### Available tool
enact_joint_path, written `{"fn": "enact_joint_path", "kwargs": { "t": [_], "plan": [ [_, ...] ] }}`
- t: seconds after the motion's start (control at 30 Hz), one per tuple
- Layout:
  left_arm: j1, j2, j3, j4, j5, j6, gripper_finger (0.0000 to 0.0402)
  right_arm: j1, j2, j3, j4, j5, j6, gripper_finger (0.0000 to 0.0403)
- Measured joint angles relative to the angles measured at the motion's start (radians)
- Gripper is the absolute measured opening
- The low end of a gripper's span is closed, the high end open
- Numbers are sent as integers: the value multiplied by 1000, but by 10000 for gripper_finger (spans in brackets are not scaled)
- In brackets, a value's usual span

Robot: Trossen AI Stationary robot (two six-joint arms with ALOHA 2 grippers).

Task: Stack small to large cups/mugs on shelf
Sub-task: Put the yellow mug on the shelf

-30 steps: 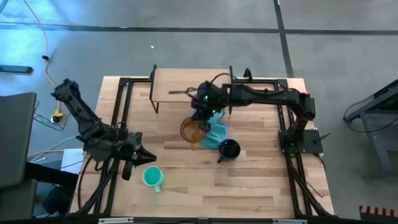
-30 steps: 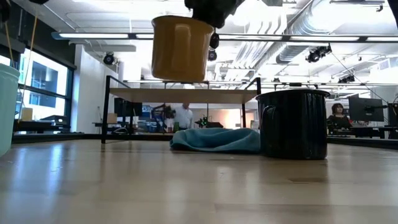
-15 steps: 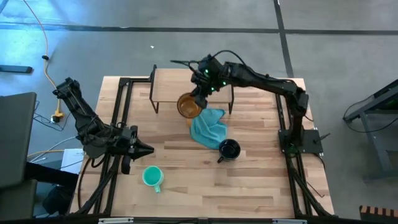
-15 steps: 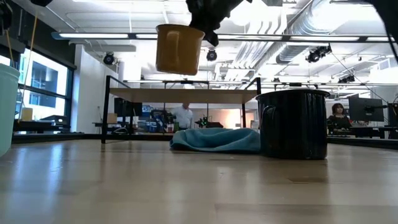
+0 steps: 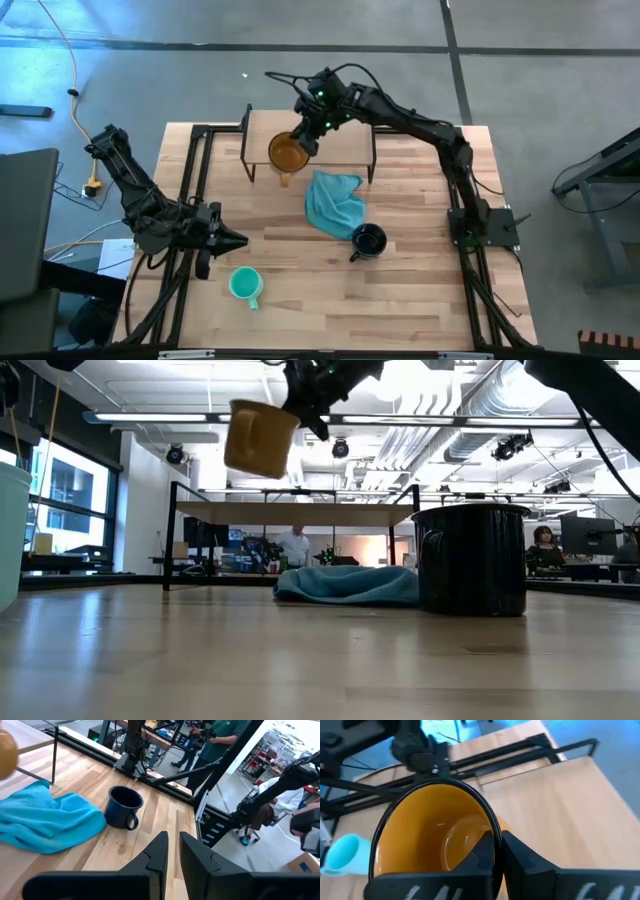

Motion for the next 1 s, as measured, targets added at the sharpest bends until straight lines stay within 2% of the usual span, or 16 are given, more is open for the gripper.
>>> {"fn": "enact_joint_path", "kwargs": {
  "t": [0.3,0.57,0.83,1.0],
  "plan": [
    [0,0,0,-25,-49,-6,37,-21,2,22,-6,-3,0,0],
    [0,0,0,-115,-72,-53,37,74,3,32,-250,7,-82,0],
    [0,0,0,-282,-103,-207,37,174,2,-40,-189,17,-69,0],
    [0,0,0,-356,-103,-280,37,210,4,-131,-119,21,-33,0]
  ]
}}
